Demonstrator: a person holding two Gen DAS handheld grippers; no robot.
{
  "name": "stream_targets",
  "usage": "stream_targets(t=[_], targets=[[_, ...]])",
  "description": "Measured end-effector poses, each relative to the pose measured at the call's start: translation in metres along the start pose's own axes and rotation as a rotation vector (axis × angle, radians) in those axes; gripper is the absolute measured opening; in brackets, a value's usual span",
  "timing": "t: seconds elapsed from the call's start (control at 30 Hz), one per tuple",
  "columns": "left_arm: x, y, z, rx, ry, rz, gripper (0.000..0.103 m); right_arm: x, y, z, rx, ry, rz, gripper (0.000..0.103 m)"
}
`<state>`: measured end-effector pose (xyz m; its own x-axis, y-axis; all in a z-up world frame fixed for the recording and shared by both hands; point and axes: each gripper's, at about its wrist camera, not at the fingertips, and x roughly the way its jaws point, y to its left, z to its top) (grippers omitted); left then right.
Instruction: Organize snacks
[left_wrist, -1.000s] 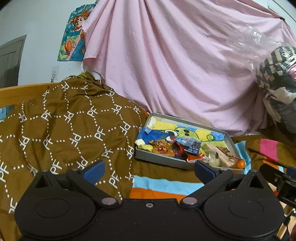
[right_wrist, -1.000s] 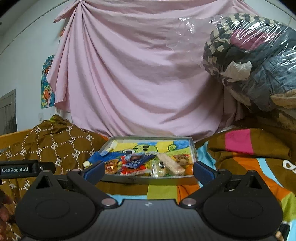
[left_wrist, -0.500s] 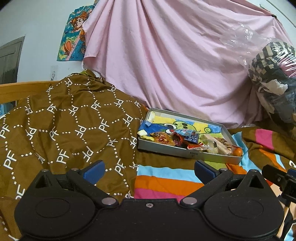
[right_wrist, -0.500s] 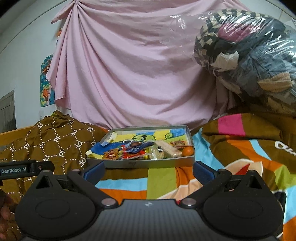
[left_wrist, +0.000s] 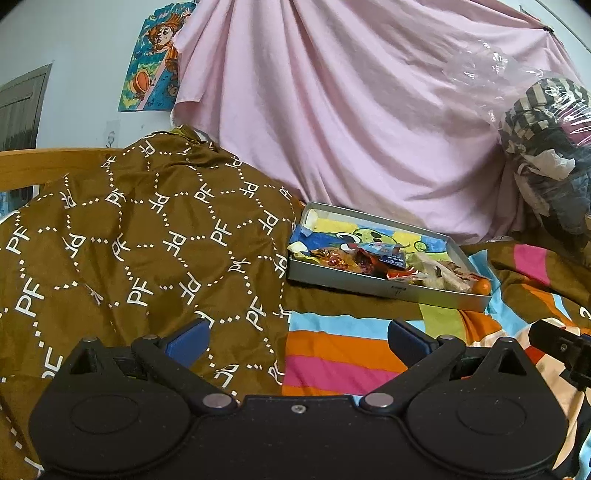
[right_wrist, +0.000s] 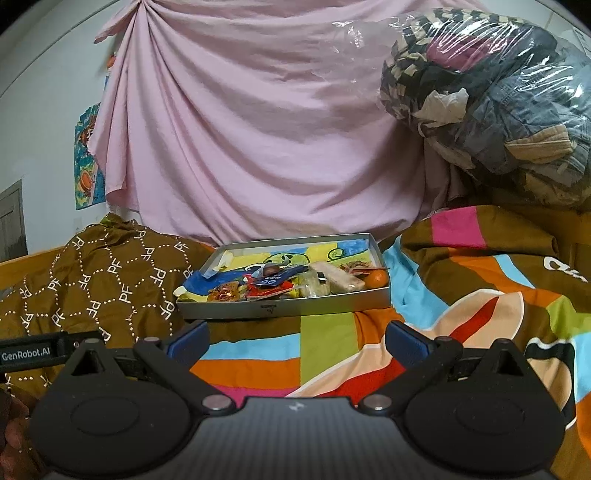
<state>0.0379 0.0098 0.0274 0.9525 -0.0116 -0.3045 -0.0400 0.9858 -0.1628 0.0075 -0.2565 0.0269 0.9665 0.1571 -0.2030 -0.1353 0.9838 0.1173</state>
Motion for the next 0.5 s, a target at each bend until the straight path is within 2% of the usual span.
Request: stream_targets(t=[0.5], targets=[[0.004,0.004,-0.013,0.043,0.029,0.008,0.102,0.014,0.019,-0.019,-0.066,0.067,0.052,0.103]])
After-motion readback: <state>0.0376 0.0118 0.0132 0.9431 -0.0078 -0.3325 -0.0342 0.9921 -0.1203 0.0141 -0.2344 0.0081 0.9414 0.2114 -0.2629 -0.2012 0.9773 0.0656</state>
